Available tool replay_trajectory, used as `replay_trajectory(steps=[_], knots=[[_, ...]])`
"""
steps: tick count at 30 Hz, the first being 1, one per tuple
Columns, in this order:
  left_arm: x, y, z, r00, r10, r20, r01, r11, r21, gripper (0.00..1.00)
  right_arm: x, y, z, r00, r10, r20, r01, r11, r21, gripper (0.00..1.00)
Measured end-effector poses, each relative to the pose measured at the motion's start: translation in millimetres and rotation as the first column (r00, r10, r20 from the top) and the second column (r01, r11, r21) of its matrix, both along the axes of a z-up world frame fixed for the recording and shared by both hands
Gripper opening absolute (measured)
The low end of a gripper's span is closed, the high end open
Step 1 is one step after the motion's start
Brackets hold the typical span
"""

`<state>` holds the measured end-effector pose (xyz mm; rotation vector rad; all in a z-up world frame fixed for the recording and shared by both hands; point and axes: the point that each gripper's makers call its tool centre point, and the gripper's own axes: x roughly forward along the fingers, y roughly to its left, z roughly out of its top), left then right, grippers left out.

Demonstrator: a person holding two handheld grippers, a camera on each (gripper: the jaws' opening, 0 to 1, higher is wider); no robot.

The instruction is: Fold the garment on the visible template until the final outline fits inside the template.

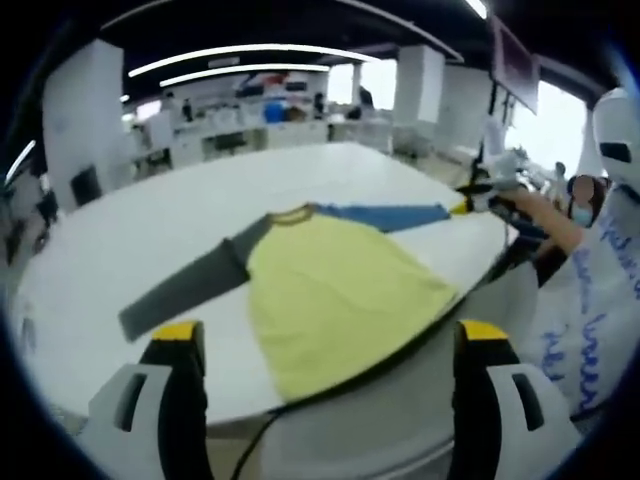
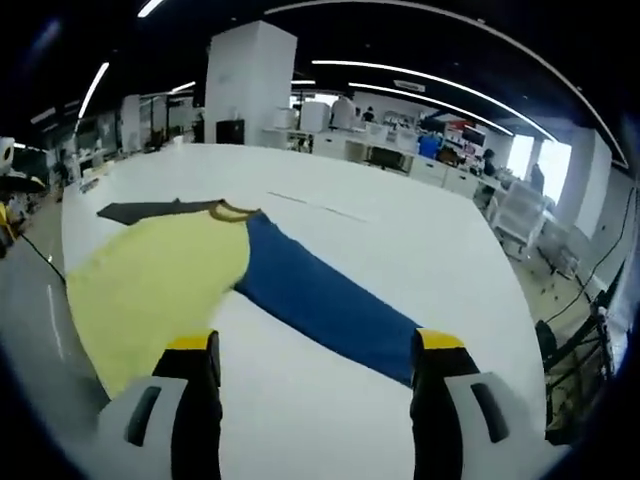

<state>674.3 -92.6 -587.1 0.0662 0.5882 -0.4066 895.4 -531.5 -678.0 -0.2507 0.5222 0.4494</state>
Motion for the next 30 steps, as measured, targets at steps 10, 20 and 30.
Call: replay_trajectory(steps=[10,20,30], knots=[[5.6,-5,9.3,1.000,-0.003,0.007,0.003,1.000,-0.006,0.97,40,-48,-19.6,0.993,-0.119,0.003,0.119,0.991,0.065,0.59],[5.6,-9,5.0,1.000,-0.010,-0.021,0.010,1.000,-0.013,0.97,68,-85,-37.3,0.978,-0.209,-0.023,0.210,0.974,0.080,0.47],[7.7,-3,12.0,1.000,-0.011,-0.016,0.012,1.000,0.011,0.96,71,-100,-64.4,0.960,-0.273,-0.066,0.277,0.959,0.057,0.41]])
